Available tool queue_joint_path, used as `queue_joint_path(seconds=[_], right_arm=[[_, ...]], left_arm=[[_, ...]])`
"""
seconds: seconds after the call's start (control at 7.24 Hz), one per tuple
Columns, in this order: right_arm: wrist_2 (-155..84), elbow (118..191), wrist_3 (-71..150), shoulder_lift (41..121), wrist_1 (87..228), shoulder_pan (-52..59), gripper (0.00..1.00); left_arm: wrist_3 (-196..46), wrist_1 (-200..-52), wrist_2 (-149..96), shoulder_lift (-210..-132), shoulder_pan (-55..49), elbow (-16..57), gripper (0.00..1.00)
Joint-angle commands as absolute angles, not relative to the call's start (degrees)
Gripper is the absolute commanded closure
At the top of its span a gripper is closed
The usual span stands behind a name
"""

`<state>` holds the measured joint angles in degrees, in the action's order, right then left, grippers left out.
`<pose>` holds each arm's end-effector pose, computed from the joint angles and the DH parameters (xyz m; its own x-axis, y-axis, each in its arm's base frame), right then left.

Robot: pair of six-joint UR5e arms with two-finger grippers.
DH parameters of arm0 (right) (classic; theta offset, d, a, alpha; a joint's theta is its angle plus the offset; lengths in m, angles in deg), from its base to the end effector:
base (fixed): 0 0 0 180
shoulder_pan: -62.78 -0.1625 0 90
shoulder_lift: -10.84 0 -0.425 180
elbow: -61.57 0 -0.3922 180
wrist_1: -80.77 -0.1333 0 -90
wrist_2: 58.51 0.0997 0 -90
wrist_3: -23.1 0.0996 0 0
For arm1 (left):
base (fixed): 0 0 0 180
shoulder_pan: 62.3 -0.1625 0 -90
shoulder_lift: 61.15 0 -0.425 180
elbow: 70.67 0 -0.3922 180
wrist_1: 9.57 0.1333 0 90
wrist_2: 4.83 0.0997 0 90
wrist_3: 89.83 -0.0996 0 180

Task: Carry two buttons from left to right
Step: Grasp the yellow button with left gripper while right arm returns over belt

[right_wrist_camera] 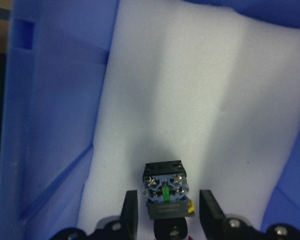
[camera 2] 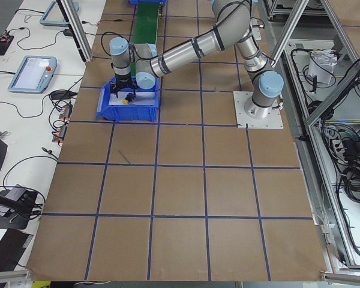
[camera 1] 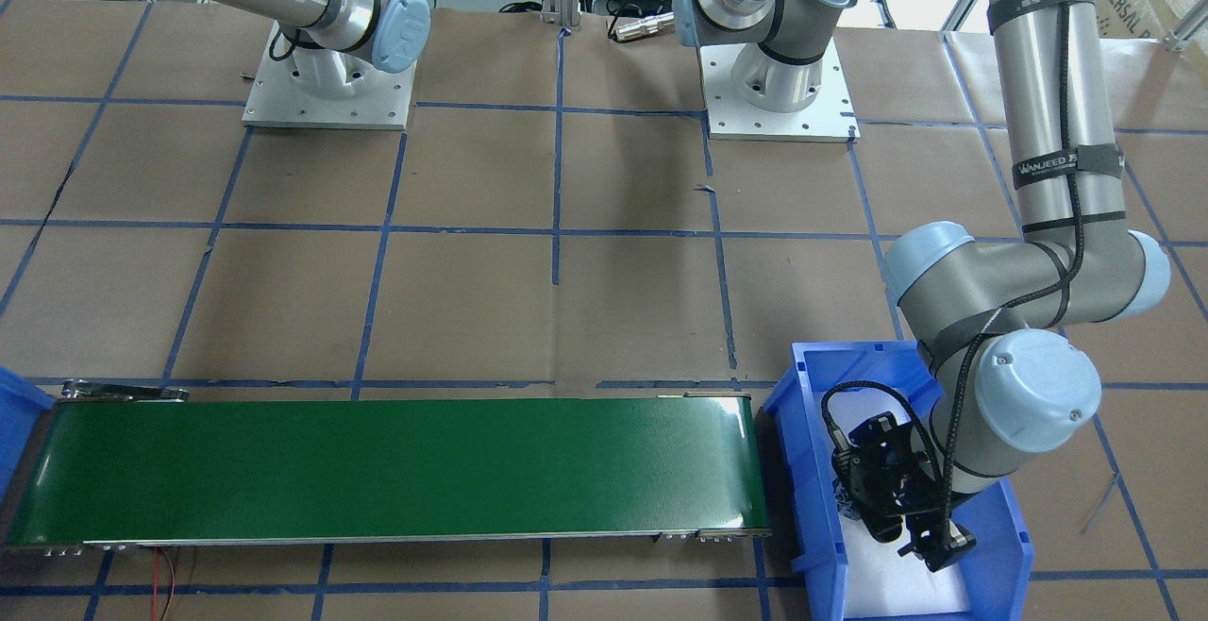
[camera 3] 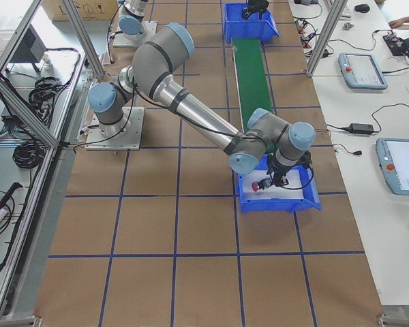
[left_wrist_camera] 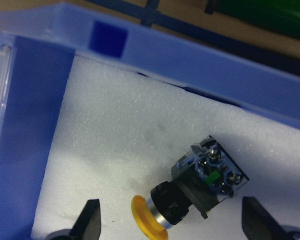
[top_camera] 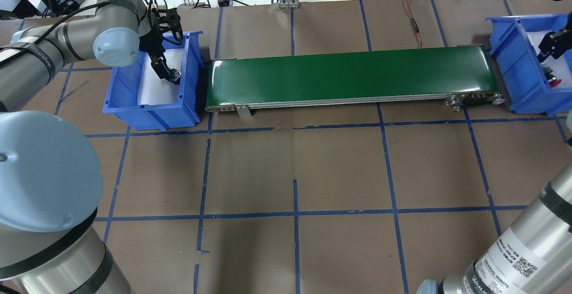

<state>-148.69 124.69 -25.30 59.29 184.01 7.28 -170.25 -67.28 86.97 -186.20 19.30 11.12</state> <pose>-0.3200 -0.7004 0.2792 -0.9706 -0.2401 -0.0166 -0.2404 0.9705 0.0189 -0.0261 -0.7142 0.2437 -0.3079 0.9463 -0.0989 0.9504 0.3108 0.0150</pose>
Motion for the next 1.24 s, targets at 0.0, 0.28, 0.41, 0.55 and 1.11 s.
queue_joint_path(seconds=[0.0,0.28,0.41,0.55,1.11], right_arm=[[-148.69,124.59,-25.42,65.22,182.04,7.15,0.46],[-148.60,124.50,-25.59,70.06,181.93,5.49,0.46],[-148.51,124.50,-25.07,70.69,182.37,0.09,0.46],[-148.69,124.67,-22.28,71.31,183.94,-6.15,0.43],[-148.78,125.20,7.91,71.49,183.08,-23.22,0.17]], left_arm=[[-173.85,-67.23,87.02,-186.04,19.61,11.24,0.00],[-174.29,-67.31,87.11,-186.05,19.88,11.59,0.00],[-176.12,-67.14,87.28,-185.87,19.79,12.55,0.00],[-176.66,-66.01,87.28,-186.04,19.01,13.43,0.00],[-176.05,-63.97,87.19,-186.83,19.35,13.97,0.00]])
